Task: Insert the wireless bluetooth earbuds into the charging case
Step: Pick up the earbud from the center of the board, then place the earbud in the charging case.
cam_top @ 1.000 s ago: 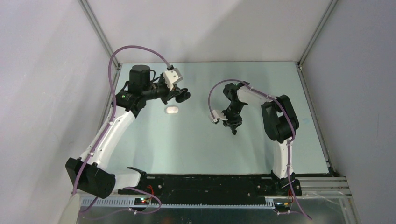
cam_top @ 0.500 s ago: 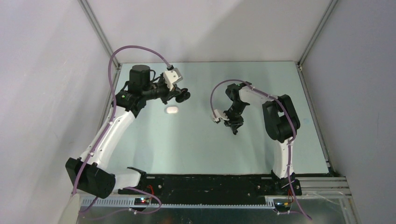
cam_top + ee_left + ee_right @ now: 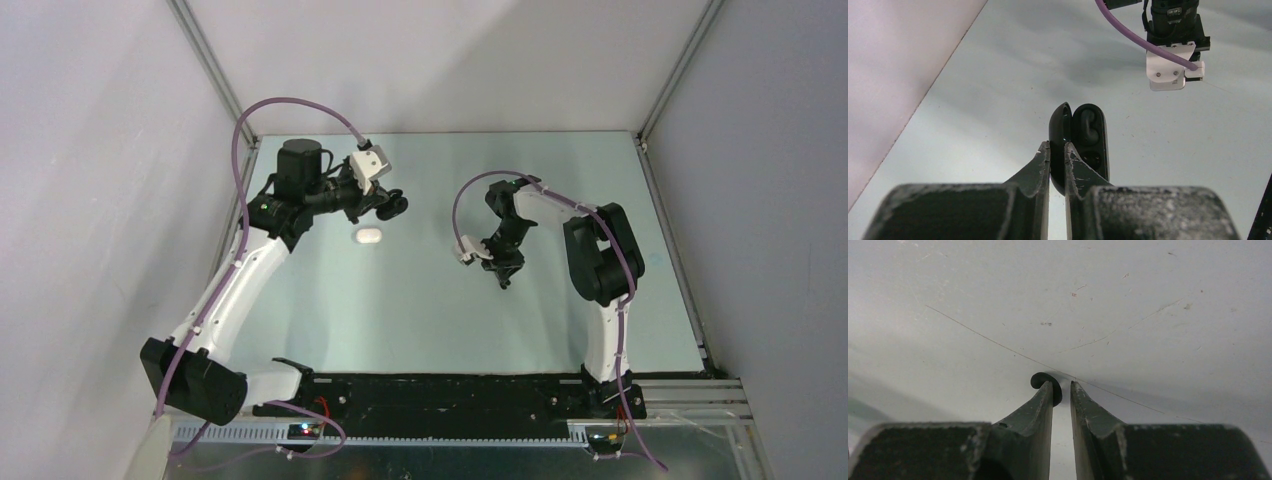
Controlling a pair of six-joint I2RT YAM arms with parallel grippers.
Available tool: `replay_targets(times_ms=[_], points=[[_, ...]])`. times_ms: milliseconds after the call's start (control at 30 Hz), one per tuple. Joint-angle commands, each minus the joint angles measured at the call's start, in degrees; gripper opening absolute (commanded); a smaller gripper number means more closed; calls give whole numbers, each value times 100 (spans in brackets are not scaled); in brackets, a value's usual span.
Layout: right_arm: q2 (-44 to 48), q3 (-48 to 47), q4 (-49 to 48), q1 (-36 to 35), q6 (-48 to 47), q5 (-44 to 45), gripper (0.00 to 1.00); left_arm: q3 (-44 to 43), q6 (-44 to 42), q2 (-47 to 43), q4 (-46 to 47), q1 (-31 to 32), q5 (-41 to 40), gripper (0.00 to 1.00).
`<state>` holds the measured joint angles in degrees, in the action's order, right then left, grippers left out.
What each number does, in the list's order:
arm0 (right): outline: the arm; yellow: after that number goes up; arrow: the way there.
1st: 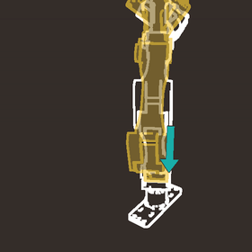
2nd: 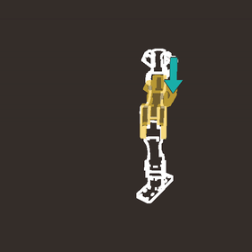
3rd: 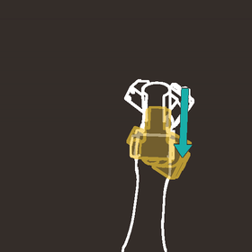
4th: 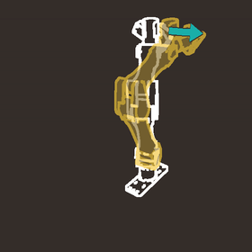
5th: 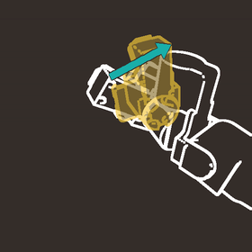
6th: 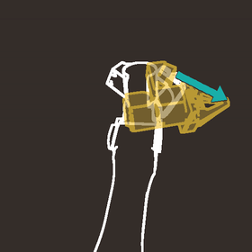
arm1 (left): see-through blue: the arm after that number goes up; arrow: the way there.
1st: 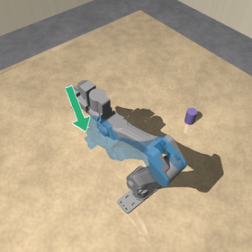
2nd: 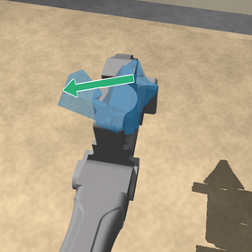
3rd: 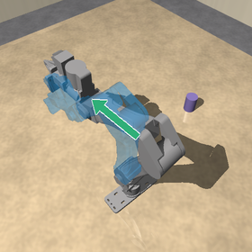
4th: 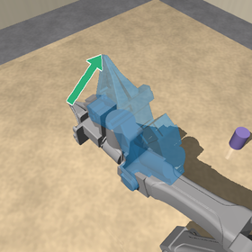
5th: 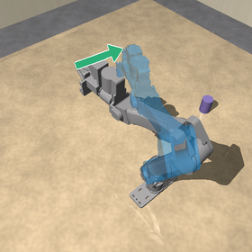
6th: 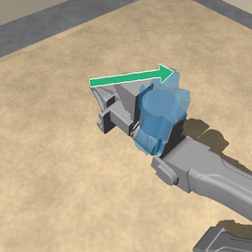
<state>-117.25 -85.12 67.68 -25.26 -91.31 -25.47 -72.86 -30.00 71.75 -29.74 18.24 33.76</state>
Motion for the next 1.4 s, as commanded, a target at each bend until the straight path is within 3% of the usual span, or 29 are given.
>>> replay_targets(times_ms=[0, 167, 400, 567, 667, 1000, 1133, 1367], points=[[158, 111, 339, 65, 65, 246, 23, 38, 66, -16, 149, -13, 172, 0], [115, 110, 424, 88, 105, 294, 26, 59, 57, -20, 146, -9, 199, 0], [98, -2, 453, 92, 179, 191, 9, 74, 69, -21, 149, -7, 212, 0], [144, -356, 612, 136, 336, 11, 5, 34, 82, 23, 144, -13, 232, 0], [225, -793, 902, 170, 460, -305, 0, -31, 155, 103, 151, -7, 256, 0], [1431, -2446, 1312, -10, 681, -1194, 0, -672, 656, 1010, 164, 189, 191, 0], [1944, -2796, 693, -289, 930, -1432, 0, -1054, 999, 1313, 294, 411, -236, 0], [2647, -2263, -1277, -968, 1379, -1535, 0, -1368, 1490, 1383, 423, 689, -837, 0]])
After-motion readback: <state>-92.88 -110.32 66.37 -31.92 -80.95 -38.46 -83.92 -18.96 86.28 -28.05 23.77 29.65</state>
